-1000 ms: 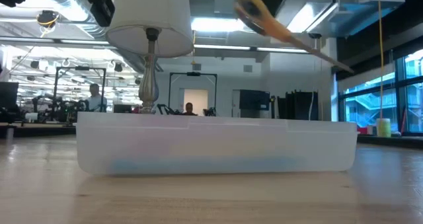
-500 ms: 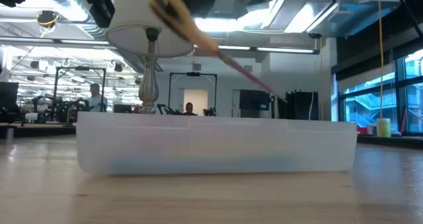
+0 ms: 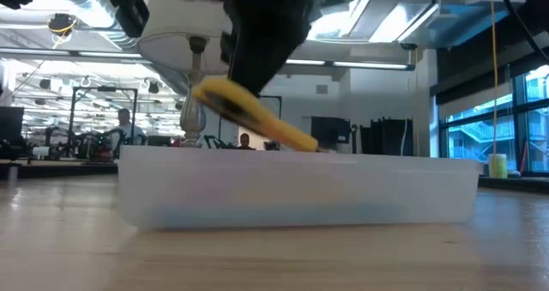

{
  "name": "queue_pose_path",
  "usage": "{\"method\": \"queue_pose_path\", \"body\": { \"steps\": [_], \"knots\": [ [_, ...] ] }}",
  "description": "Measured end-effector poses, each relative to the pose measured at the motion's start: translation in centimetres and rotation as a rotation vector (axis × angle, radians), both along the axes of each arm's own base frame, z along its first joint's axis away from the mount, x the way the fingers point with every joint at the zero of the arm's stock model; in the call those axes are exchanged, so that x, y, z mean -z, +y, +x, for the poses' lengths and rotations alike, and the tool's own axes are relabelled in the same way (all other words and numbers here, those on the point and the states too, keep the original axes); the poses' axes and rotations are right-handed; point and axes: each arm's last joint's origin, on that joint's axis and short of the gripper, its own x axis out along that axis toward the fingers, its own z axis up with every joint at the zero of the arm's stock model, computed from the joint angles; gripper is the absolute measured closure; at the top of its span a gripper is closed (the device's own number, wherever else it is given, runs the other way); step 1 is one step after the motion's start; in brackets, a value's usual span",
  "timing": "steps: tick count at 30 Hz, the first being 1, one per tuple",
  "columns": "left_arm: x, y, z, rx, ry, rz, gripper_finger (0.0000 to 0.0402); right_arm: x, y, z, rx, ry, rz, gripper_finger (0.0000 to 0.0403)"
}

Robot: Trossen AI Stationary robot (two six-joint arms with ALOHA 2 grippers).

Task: Pick & place school supplies into a supply box
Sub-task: Put the yellow scissors into the transparent supply box, then close the transparent supply box

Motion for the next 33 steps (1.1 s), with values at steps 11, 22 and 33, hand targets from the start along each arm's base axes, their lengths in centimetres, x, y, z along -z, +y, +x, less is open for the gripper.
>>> {"method": "queue_pose_path", "body": {
  "steps": [11, 22, 33],
  "knots": [
    [0.1, 0.0, 0.0, 0.001, 0.007, -0.021, 0.0322, 1.0, 0.3, 0.4, -0.036, 0.024, 0.091, 0.029],
    [0.2, 0.0, 0.0, 0.001, 0.016, -0.021, 0.0318, 1.0, -0.2, 0.6, -0.023, 0.023, 0.09, 0.028],
    [0.2, 0.0, 0.0, 0.002, 0.017, -0.02, 0.0317, -5.4, -0.2, -2.3, 0.059, -0.019, 0.091, 0.028]
  ]
}}
